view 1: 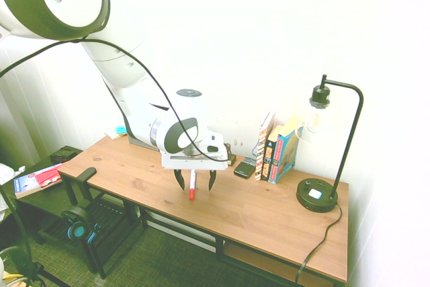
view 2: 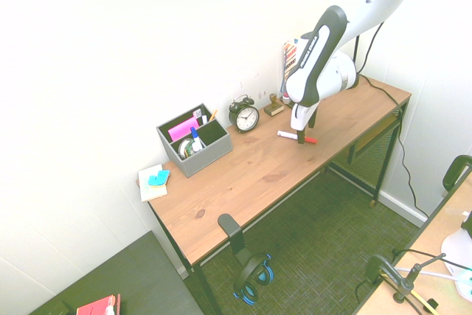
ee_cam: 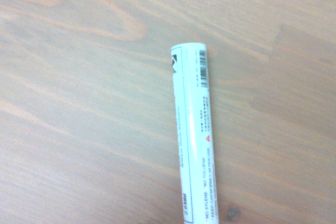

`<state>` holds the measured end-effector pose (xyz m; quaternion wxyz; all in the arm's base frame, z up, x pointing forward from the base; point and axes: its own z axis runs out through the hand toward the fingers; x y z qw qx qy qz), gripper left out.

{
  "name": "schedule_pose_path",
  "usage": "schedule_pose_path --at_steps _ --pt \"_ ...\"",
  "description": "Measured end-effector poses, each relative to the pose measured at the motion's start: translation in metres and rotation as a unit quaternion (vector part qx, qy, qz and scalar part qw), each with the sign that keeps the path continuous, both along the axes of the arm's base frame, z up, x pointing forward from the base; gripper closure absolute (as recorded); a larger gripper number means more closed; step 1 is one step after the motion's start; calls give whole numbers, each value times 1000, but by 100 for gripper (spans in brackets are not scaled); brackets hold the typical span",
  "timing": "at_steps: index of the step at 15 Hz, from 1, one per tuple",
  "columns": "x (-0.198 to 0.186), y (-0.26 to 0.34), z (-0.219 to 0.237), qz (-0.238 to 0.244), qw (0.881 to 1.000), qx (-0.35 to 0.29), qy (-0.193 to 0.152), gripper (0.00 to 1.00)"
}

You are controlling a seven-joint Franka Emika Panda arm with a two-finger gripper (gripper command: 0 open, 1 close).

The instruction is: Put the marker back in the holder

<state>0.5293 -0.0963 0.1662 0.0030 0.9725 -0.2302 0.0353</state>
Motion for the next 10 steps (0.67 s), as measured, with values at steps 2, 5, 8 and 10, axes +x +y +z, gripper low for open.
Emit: schedule_pose_path --at_steps 2,5,8,10 --pt "-2 -4 -1 -3 1000 0 4 100" --pt "-3 -5 -6 -5 1000 1 9 100" --pt "-6 -4 -10 -4 1000 1 11 100" --pt "-6 -1 -10 -2 1000 0 10 100"
